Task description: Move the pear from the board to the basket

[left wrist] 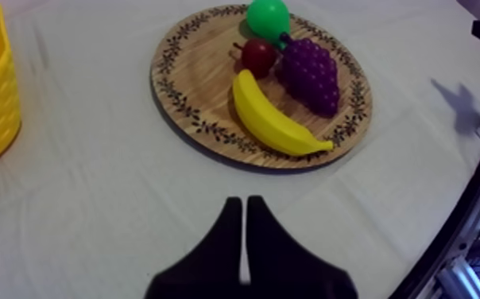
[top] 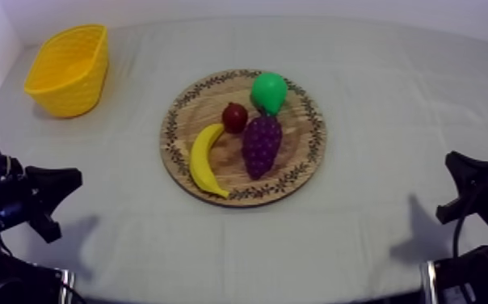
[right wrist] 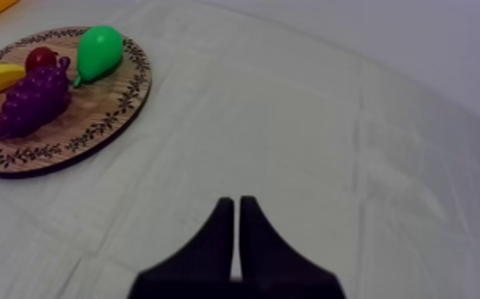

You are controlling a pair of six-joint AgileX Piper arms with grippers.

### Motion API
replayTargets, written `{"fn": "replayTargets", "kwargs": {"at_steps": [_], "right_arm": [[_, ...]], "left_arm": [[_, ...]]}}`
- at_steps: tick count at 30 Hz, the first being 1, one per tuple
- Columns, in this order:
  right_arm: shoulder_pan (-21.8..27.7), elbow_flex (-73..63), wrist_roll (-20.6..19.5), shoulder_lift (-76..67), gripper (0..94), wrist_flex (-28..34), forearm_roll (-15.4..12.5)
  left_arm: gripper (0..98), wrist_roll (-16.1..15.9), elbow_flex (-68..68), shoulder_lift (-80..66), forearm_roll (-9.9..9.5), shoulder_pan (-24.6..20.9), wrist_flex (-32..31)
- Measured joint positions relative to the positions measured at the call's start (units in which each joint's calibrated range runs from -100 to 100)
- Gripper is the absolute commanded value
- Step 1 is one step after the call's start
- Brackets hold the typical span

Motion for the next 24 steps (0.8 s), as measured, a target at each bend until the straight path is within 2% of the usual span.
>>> {"fn": "replayTargets", "kwargs": {"at_steps": [6,15,24], "right_arm": [[0.0,0.0,0.07,0.0,0.4,0.0,0.0],[0.0,0.0,0.07,0.0,0.4,0.0,0.0],[0.0,0.0,0.07,0.0,0.4,0.0,0.0]], "left_arm": [[0.0,0.9,-8.3,11.27,1.0,-0.96,4.15],[0.0,6.25,-21.03,29.76,1.67,-2.08,10.6],[0.0,8.99,-34.4,46.85,0.71,-1.37,18.78]]}}
